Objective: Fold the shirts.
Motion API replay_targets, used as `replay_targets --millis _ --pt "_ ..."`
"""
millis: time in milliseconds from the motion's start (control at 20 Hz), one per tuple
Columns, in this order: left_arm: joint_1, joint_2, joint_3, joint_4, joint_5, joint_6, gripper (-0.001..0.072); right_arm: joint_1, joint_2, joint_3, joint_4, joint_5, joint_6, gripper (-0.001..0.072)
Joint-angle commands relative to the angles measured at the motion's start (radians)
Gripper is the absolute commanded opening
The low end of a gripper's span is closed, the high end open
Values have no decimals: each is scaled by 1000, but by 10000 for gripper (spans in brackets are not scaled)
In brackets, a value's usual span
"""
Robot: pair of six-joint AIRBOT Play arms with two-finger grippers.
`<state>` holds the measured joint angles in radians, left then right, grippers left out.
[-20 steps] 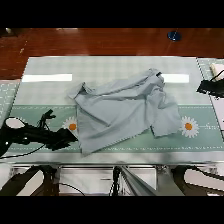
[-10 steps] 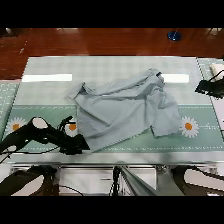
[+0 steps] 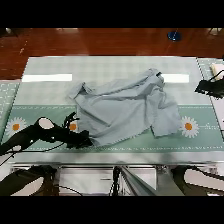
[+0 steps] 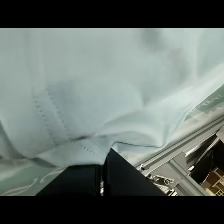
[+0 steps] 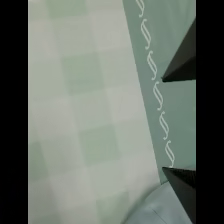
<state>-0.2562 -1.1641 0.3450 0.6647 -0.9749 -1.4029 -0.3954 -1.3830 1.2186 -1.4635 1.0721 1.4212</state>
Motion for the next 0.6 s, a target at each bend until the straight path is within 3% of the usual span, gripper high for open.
replay_targets --millis 0,150,300,550 --pt "-4 -1 0 -3 36 50 23 -1 0 -1 16 -14 -9 520" --pt "-4 -1 0 -3 19 60 22 -1 -36 -1 188 -7 -158 537" --pt "-4 -1 0 -3 18 61 22 0 -127 0 363 32 -306 605" --pt "-4 -1 0 -3 2 83 22 -1 -246 0 434 139 -458 607"
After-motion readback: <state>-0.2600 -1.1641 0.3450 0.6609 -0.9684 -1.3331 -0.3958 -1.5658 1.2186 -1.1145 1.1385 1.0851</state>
